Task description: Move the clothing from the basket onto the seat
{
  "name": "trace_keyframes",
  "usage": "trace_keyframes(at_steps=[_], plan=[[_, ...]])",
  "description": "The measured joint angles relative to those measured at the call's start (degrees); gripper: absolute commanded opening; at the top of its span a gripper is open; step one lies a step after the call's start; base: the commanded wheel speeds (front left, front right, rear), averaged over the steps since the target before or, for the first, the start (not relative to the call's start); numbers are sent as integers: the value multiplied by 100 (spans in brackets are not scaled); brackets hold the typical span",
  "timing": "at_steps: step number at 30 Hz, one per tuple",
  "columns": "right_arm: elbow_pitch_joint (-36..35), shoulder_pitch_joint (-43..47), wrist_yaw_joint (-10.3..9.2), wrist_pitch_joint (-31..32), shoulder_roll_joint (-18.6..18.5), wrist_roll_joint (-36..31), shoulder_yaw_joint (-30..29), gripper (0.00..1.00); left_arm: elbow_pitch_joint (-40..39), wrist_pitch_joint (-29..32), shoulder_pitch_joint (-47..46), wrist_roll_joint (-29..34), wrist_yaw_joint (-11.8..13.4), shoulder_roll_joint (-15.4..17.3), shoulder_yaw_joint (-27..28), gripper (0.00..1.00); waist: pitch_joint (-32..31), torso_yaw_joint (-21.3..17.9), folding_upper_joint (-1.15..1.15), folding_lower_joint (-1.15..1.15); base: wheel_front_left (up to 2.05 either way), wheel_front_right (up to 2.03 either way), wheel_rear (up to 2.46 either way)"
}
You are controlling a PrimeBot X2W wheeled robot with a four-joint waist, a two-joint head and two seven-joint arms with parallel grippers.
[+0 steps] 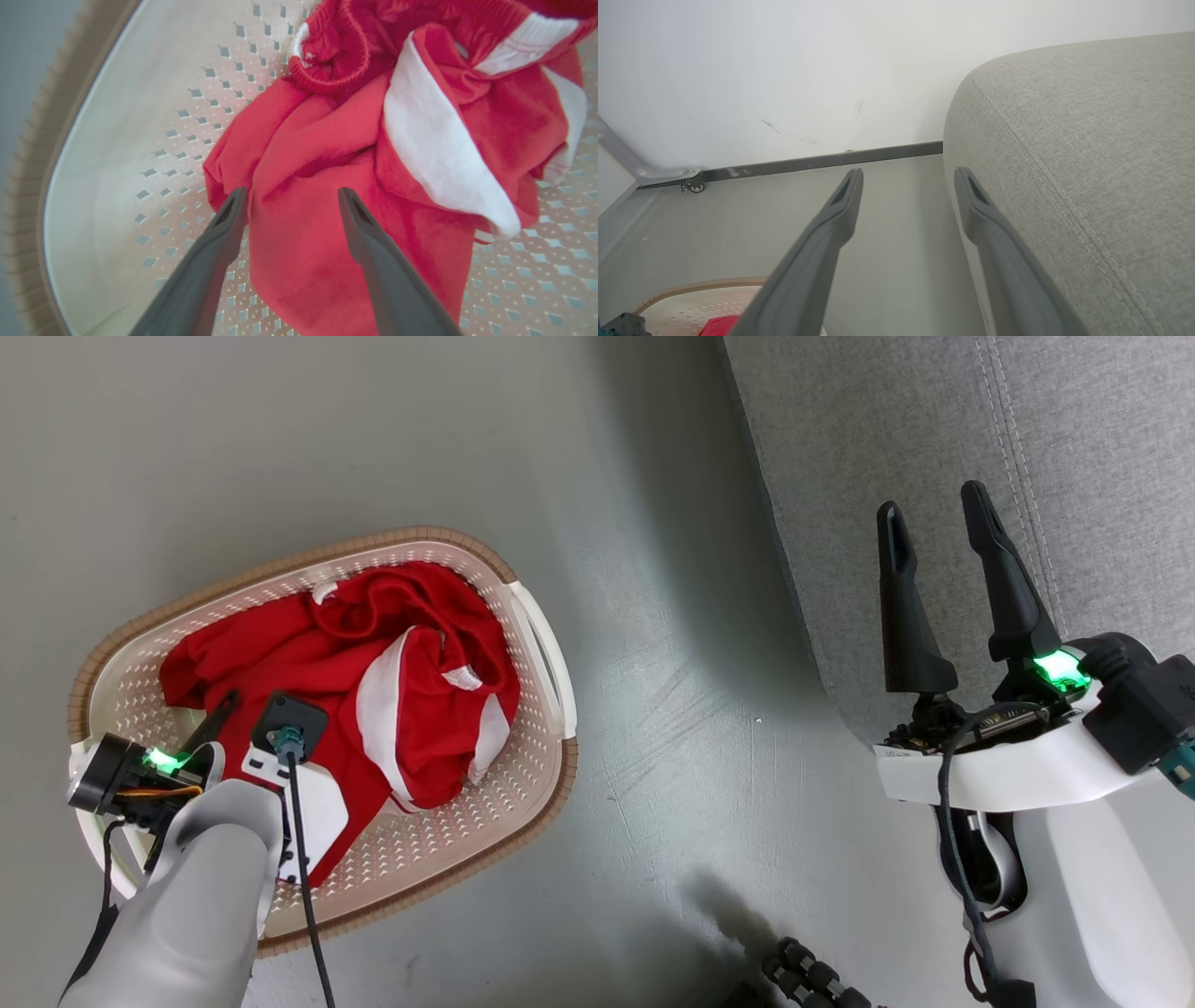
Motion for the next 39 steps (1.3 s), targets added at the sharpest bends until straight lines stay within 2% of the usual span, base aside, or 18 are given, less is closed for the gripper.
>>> trace_keyframes(at_steps=[7,8,9,10,11,12,21,29,39], plan=[[4,-10,0,-1,0,31,44,100,131,116,-125,44,102,-2,-31,100,76,-31,0,0,0,0,0],[4,-14,0,-1,0,54,51,100,153,159,-146,52,103,-7,-46,95,85,-35,0,0,0,0,0],[4,-23,0,-1,0,57,53,100,170,187,-157,67,104,-15,-57,80,93,-38,0,0,0,0,0],[4,-32,0,-1,0,57,53,100,197,199,-164,88,104,-21,-70,42,100,-39,0,0,0,0,0],[4,-42,0,-1,0,57,54,100,222,233,-166,90,103,-31,-85,27,104,-39,0,0,0,0,0],[10,-55,0,-1,0,57,55,100,245,233,-166,90,103,-43,-93,0,105,-39,0,0,0,0,0],[10,-104,0,-1,-1,57,52,100,307,218,-169,90,102,-135,-141,0,75,-18,0,0,0,0,0],[36,-181,0,-1,-1,57,62,100,177,-83,-170,136,96,-237,-241,0,-22,32,0,0,0,0,0],[168,-235,0,-1,-4,-54,85,100,-10,-578,-169,-13,92,-177,-121,0,-245,137,0,0,0,0,0]])
